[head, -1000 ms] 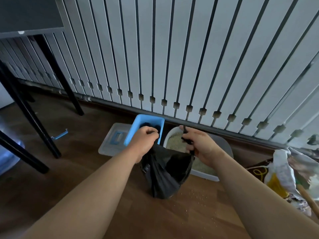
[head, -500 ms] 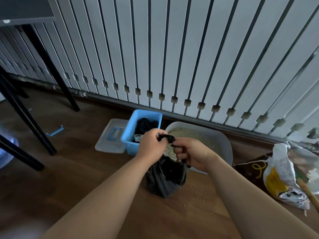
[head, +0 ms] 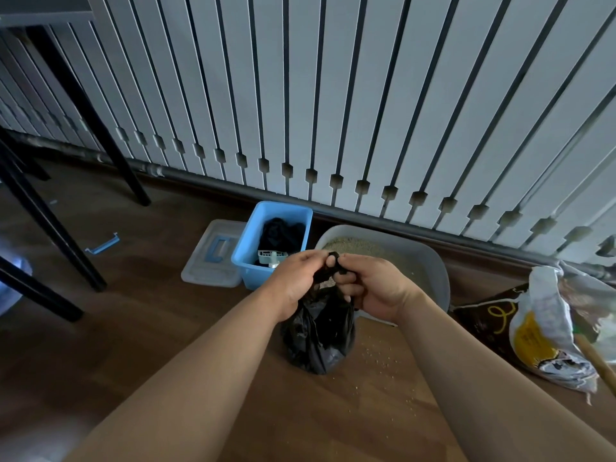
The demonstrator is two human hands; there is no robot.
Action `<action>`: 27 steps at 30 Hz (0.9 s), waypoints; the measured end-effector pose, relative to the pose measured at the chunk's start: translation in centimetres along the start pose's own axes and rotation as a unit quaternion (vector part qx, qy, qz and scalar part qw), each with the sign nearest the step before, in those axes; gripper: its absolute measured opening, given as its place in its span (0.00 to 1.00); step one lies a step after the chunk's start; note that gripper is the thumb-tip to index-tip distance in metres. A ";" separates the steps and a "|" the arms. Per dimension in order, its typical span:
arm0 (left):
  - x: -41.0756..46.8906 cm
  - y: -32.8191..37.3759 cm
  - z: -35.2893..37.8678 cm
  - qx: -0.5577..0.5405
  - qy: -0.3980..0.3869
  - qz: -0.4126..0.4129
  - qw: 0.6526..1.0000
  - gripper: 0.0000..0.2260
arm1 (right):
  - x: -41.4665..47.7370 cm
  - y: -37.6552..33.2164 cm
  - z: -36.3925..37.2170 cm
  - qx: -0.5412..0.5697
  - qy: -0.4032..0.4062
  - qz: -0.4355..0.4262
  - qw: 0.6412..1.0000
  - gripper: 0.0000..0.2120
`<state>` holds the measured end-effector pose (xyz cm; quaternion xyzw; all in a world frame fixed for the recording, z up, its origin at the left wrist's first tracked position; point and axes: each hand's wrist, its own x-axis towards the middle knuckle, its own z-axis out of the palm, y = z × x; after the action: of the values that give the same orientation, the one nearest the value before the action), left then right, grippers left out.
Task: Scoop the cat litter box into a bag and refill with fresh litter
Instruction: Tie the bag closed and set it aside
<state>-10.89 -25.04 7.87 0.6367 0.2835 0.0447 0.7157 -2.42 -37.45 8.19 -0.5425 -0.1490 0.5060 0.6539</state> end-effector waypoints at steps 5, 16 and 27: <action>0.4 -0.3 -0.7 0.020 -0.015 0.000 1.000 0.03 | -0.5 -0.6 -0.4 -0.046 -0.039 0.053 0.997 0.13; 0.6 -0.4 -2.0 0.130 -0.053 0.043 0.989 0.07 | 0.5 -0.9 -1.0 0.025 0.131 0.033 0.991 0.12; 1.2 -0.3 -1.3 0.032 -0.027 -0.042 0.998 0.10 | 0.3 -1.2 -0.3 -0.310 0.252 -0.112 0.910 0.08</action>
<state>-10.60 -23.41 7.11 0.6481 0.2917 -0.0114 0.7034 -1.51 -37.24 9.03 -0.8073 -0.1886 0.2040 0.5207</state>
